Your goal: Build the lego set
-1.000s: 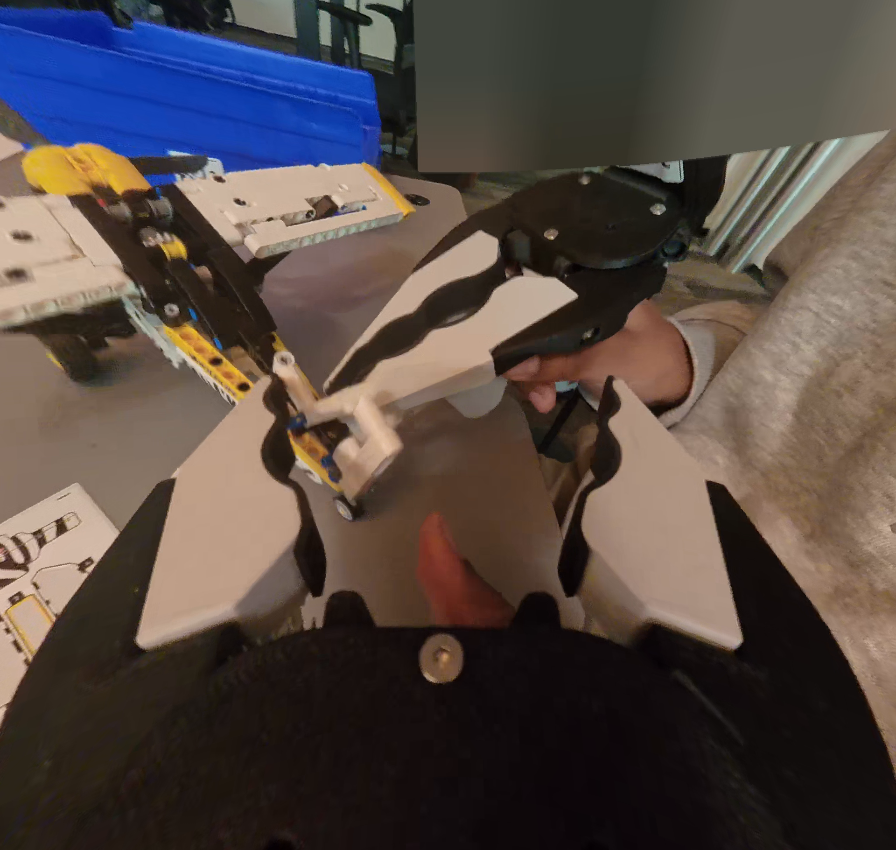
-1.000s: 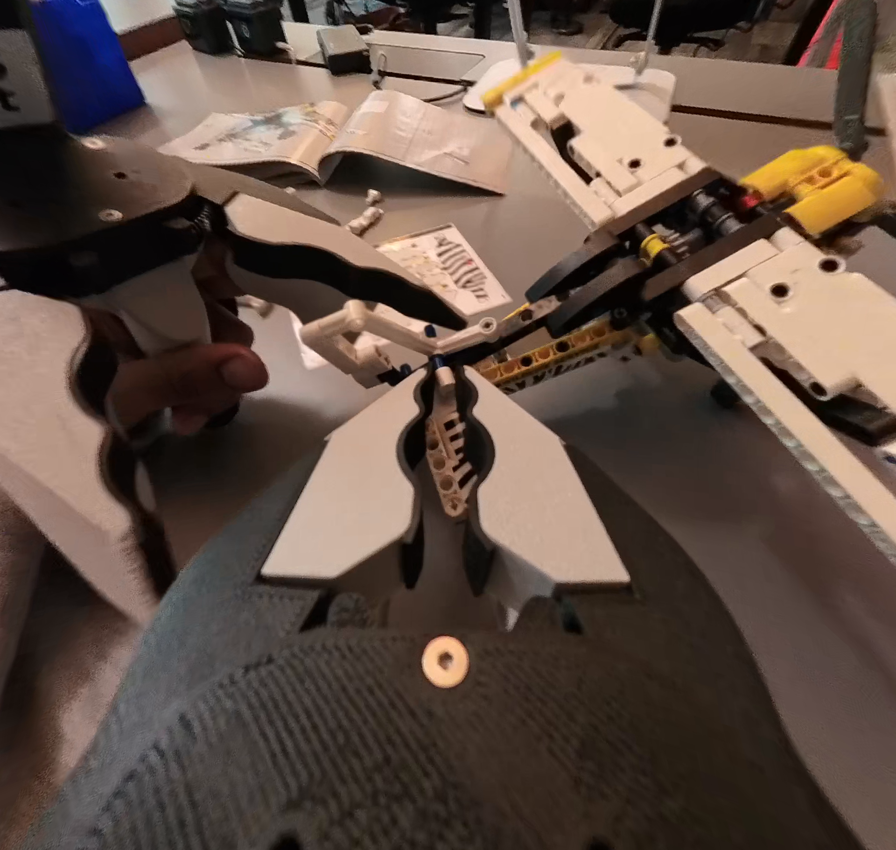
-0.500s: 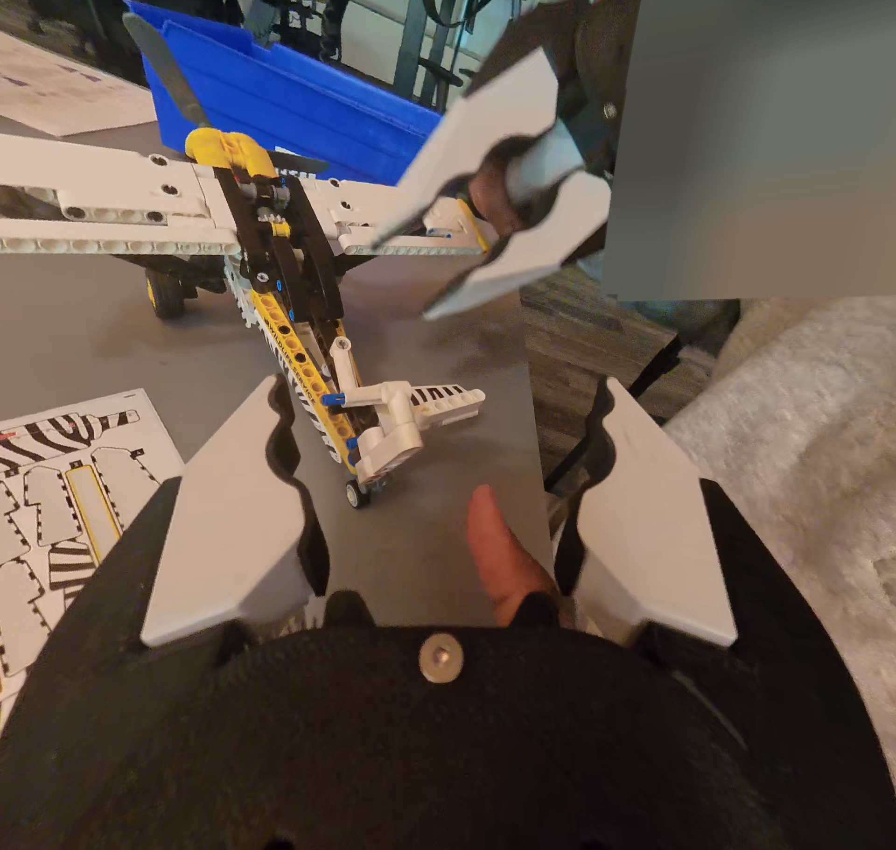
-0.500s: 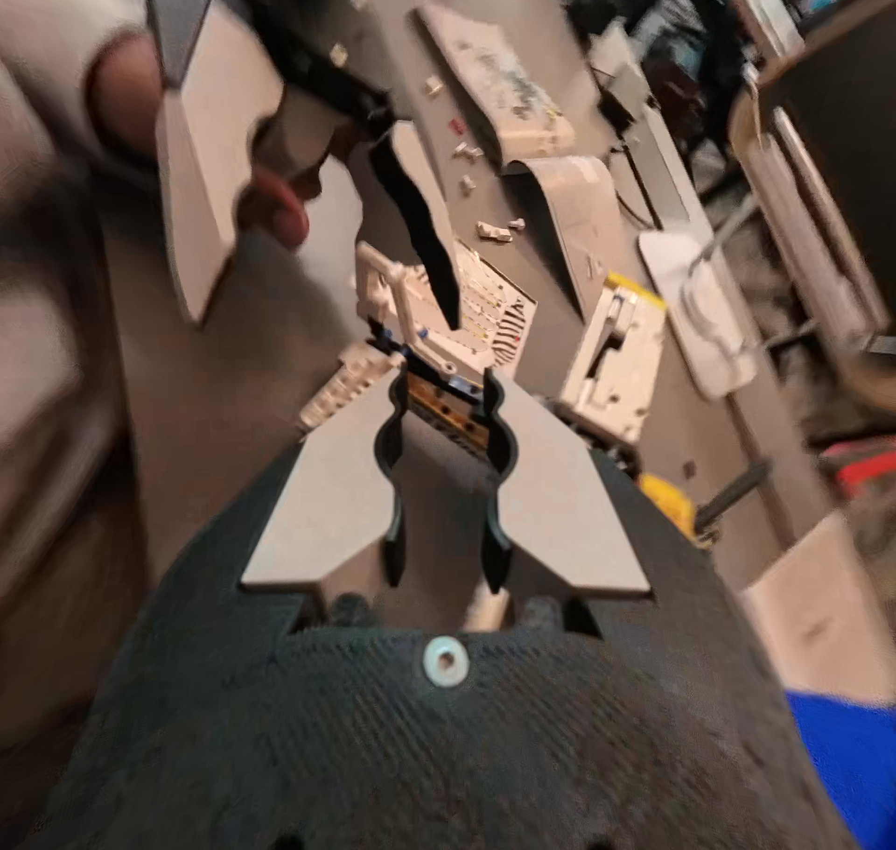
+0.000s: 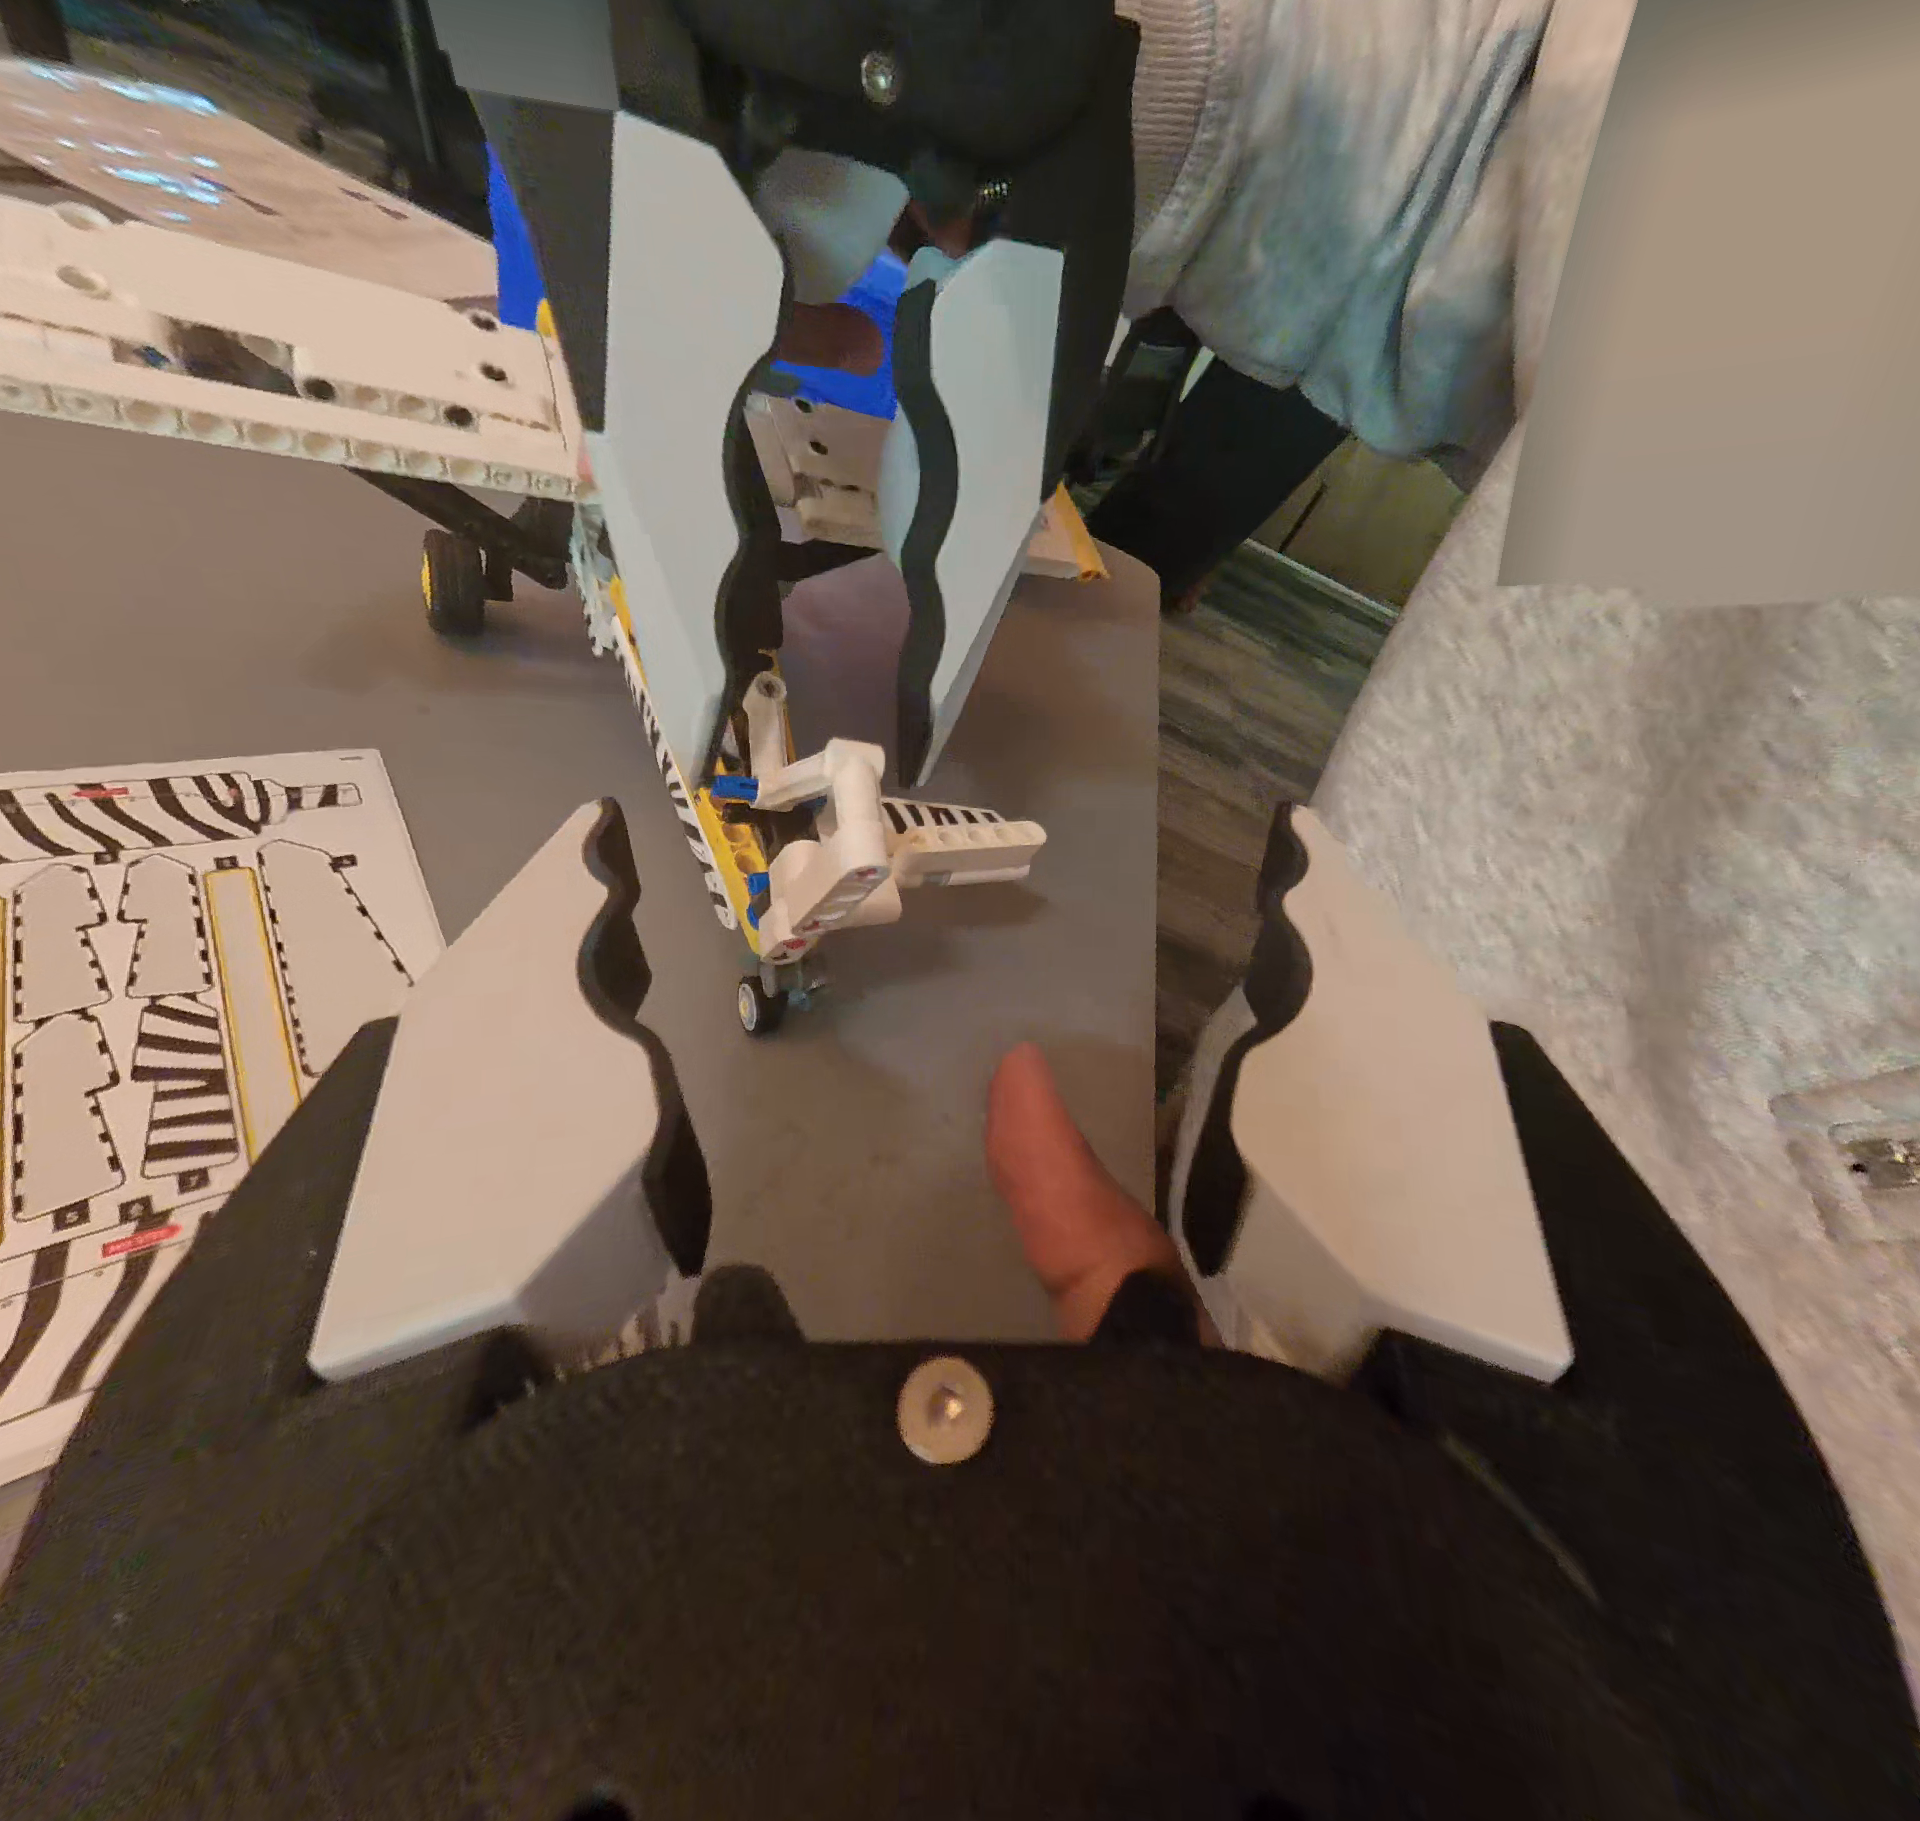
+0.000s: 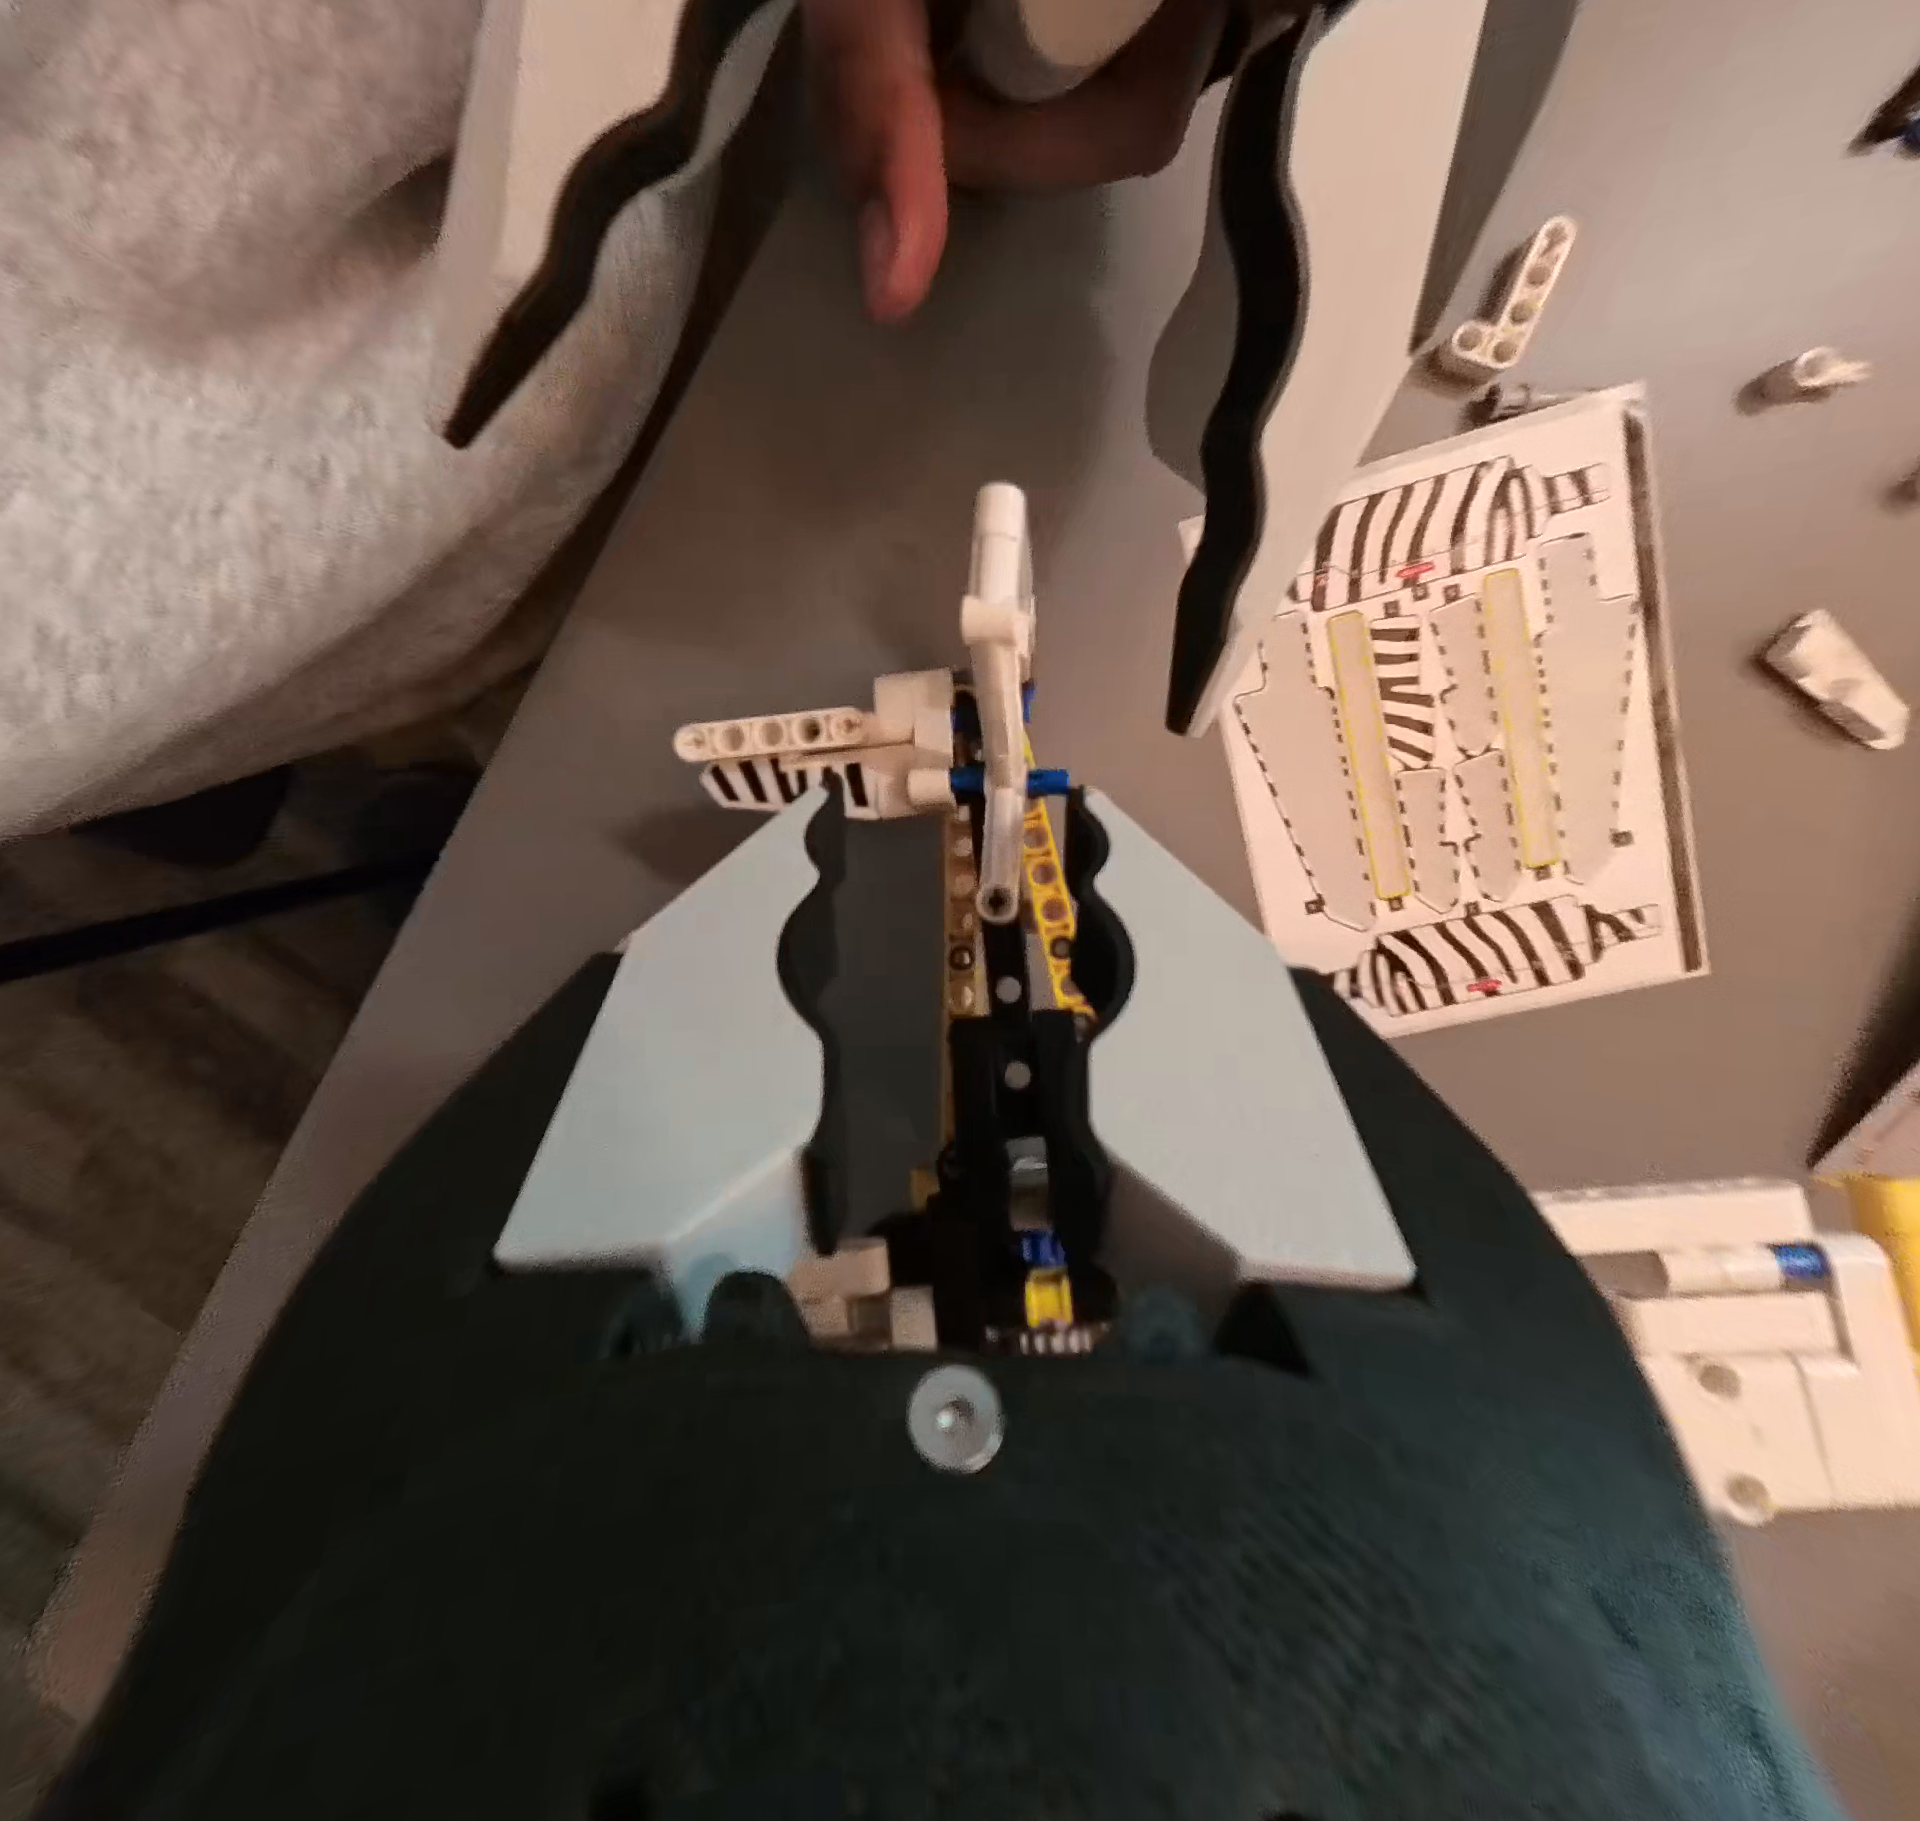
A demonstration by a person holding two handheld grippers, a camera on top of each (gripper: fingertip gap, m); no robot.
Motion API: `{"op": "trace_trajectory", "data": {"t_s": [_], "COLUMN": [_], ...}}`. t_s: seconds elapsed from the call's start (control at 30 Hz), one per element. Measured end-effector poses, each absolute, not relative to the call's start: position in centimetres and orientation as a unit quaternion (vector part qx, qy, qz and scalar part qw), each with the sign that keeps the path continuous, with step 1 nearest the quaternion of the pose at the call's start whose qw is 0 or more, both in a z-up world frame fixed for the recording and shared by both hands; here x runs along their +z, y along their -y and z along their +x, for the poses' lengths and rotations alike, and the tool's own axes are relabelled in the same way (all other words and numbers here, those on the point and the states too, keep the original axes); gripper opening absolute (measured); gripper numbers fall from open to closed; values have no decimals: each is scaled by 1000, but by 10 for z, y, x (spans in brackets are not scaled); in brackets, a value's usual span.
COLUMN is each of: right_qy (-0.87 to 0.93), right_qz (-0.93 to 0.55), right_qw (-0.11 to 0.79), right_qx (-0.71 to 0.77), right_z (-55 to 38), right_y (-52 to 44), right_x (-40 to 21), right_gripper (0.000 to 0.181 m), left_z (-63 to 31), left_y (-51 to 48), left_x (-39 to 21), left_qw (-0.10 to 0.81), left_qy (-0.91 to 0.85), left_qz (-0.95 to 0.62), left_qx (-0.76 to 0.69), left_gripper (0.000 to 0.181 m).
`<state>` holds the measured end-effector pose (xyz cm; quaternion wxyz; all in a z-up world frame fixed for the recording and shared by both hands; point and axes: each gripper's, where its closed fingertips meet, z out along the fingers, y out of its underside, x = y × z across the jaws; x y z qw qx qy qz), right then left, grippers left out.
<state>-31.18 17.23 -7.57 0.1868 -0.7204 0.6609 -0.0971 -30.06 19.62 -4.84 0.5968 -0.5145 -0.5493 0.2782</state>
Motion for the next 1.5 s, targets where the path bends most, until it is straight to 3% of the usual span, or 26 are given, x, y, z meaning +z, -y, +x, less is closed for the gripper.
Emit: {"op": "trace_trajectory", "data": {"t_s": [0.33,0.83,1.2,1.37,1.5], "right_qy": [-634,-615,-662,-691,-706], "right_qz": [-741,-750,-705,-657,-628], "right_qw": [172,177,181,204,215], "right_qx": [-142,-165,-178,-222,-248], "right_z": [-312,-294,-291,-291,-289], "right_y": [-168,-164,-145,-132,-125], "right_x": [-77,-80,-76,-60,-49], "right_gripper": [29,30,29,29,29], "left_z": [-308,-318,-317,-317,-311], "left_y": [-200,-204,-200,-185,-175], "left_x": [-60,-65,-62,-55,-41], "left_qw": [591,596,601,593,593], "left_qy": [567,574,574,572,546], "left_qz": [-526,-526,-515,-505,-498], "left_qx": [228,197,207,256,321], "left_gripper": [116,114,123,124,113]}}
